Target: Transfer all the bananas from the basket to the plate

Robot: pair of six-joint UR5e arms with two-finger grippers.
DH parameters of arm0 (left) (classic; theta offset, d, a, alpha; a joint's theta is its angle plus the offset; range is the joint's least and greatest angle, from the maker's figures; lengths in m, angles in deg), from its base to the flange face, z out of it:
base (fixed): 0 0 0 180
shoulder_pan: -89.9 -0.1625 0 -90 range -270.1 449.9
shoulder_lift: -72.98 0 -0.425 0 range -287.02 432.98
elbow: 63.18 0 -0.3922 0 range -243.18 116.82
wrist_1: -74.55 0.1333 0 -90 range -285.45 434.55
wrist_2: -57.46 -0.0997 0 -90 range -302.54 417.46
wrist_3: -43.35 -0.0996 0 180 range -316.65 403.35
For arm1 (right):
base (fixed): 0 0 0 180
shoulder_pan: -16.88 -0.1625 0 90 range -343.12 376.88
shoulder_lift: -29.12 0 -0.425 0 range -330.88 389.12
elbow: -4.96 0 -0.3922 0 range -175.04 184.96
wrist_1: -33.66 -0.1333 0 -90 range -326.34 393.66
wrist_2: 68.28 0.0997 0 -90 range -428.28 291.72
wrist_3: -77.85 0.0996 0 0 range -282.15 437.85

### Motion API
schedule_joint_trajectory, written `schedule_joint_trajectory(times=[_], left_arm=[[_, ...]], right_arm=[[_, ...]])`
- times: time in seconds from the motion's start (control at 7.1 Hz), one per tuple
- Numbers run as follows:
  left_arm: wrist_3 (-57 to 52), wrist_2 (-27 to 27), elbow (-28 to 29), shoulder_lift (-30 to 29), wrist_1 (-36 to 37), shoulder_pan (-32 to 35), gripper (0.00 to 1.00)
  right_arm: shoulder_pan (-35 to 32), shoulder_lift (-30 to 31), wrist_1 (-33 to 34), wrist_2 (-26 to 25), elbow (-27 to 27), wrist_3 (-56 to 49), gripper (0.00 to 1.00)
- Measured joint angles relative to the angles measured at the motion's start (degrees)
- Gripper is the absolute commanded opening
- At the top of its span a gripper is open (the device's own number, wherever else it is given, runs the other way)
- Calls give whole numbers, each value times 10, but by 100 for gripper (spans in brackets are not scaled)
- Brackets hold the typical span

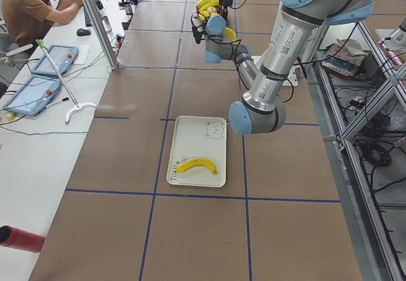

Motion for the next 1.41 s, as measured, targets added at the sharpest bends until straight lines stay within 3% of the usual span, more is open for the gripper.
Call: schedule_joint_trajectory(times=[0.14, 0.28, 0.42, 0.56, 0.7, 1.41], left_arm=[[-1, -6, -2, 0, 0, -6, 12], [-4, -7, -5, 2, -1, -9, 0], [-7, -6, -8, 4, -1, -8, 0], [-9, -5, -9, 6, -2, -7, 0], [-9, -5, -10, 6, -3, -6, 0], [-11, -6, -5, 14, 23, 6, 0]], right_arm=[[0, -1, 0, 0, 0, 0, 2], [-1, -1, 0, 0, 0, 0, 3], [-1, -1, 0, 0, 0, 0, 6], [-1, -1, -1, 0, 0, -1, 87], [-2, -1, 0, 0, -1, -1, 100], [-7, 10, 10, 8, -41, 6, 100]])
